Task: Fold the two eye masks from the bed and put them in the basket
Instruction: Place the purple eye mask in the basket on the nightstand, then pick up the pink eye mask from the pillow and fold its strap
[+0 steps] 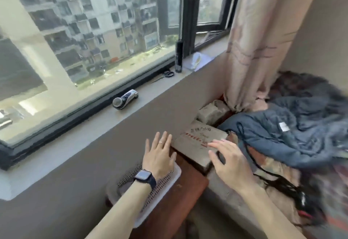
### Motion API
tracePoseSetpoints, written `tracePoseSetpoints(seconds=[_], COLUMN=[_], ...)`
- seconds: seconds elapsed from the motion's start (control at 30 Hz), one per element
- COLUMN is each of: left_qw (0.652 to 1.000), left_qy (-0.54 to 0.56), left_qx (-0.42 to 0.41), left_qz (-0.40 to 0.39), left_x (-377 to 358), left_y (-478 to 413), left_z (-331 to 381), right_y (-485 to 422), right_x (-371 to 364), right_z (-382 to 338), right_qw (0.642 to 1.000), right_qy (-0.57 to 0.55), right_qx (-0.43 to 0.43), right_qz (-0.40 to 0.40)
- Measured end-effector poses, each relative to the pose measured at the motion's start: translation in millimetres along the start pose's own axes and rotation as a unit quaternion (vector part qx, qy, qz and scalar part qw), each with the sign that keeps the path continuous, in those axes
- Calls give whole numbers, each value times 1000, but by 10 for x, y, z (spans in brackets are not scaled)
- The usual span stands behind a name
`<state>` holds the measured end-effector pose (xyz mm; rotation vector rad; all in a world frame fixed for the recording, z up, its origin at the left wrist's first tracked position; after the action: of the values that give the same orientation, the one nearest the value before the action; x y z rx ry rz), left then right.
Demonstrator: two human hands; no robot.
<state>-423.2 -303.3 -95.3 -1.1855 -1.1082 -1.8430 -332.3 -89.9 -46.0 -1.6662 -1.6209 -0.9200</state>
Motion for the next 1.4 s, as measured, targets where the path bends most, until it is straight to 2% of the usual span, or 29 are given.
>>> tracePoseSetpoints(seconds=[0.1,0.27,0.4,0.63,0.83,1.1,1.23,1.4], left_qw=[995,965,921,840,800,750,732,721], left_qy=[-23,-55,-71,-92,-93,-104,-119,-125], left_qx=[-93,-249,-374,-532,-592,-653,-671,-681], left_qz=[34,68,84,59,42,11,-4,-32], left_x=[242,404,336,-146,-772,-1444,-1838,-2351], left_y=[-79,96,493,1455,2300,3221,3458,3556], left_z=[789,2378,3696,5890,7536,9192,9783,10549], right_y=[578,1655,2694,4692,6396,8092,8601,9013], right_x=[588,1371,1886,2564,3002,3399,3483,3719], right_z=[260,793,1222,2013,2686,3295,3669,4410], right_qw=[992,961,921,847,789,722,710,707], right_qy=[48,113,134,155,161,178,175,135], right_qx=[-59,-172,-259,-398,-478,-550,-565,-601], right_qz=[97,186,260,316,350,380,383,347])
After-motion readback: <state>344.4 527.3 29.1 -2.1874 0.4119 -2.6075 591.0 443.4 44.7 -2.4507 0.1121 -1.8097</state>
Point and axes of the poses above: each hand's wrist, its own y-axis away from the middle knuckle, its own x-axis out of the back of the hand, z = x × y, the point moved 6 cm from there along -y, towards the middle knuckle, and after that the axes turned 14 degrees about -z, right-handed, at the moved point
